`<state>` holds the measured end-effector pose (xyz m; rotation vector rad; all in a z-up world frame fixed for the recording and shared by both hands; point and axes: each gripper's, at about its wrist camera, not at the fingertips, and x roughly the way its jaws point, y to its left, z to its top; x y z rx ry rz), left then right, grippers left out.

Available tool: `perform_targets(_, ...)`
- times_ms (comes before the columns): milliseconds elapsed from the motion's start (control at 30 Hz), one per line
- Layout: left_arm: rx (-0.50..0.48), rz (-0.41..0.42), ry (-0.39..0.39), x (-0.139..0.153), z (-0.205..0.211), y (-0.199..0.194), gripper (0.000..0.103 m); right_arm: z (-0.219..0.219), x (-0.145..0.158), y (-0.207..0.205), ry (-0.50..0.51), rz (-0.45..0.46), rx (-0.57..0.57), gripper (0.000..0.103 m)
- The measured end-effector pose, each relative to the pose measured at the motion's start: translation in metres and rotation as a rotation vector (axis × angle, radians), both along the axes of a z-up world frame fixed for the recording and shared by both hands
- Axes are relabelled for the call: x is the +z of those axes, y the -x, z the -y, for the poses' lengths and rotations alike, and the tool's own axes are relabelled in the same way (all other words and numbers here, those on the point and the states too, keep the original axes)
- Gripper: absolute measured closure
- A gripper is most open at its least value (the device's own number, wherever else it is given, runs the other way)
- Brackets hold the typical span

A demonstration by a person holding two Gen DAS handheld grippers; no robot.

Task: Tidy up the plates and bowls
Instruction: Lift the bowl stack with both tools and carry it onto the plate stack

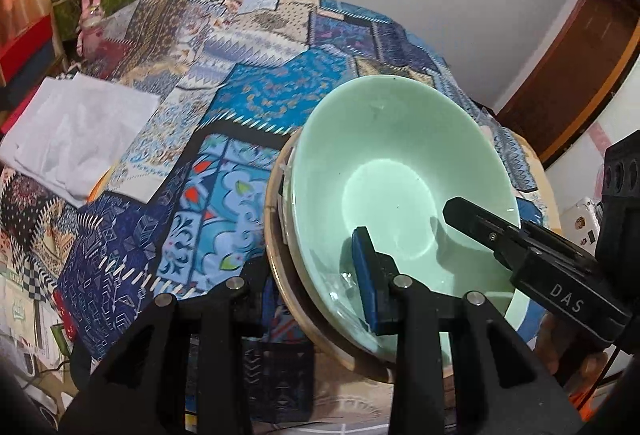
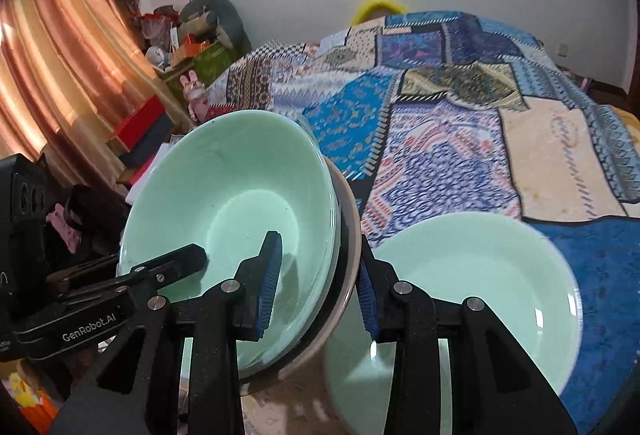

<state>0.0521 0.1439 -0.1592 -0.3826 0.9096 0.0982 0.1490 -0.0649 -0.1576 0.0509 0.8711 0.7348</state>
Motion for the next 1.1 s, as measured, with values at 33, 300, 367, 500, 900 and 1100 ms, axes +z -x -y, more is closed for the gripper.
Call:
perform_targets(33,-0.005,0.004,-0.001,0.003,0.003,-0.001,0.069,0.004,0.002,0.0,-0.001,0.007,-0.006,0.071)
perform_targets(300,-0.055,0.022,-0.011,0.021,0.036,-0.013,0.069,0.037,0.013,-0.002,-0.002,0.049,-0.045,0.071)
perform_targets(367,-0.064,0.025,-0.014,0.024,0.044,-0.016,0.069,0.047,0.013,-0.003,-0.005,0.051,-0.056,0.071)
perform_targets(500,-0.09,0.019,-0.02,0.027,0.061,-0.023,0.069,0.064,0.011,-0.004,-0.009,0.046,-0.078,0.071)
perform_targets(900,-0.176,-0.017,-0.031,0.02,0.109,-0.044,0.069,0.108,-0.001,-0.004,-0.01,0.009,-0.145,0.071)
perform_targets(1100,-0.201,-0.054,-0.022,0.007,0.124,-0.053,0.069,0.118,-0.015,-0.009,-0.005,-0.031,-0.161,0.071)
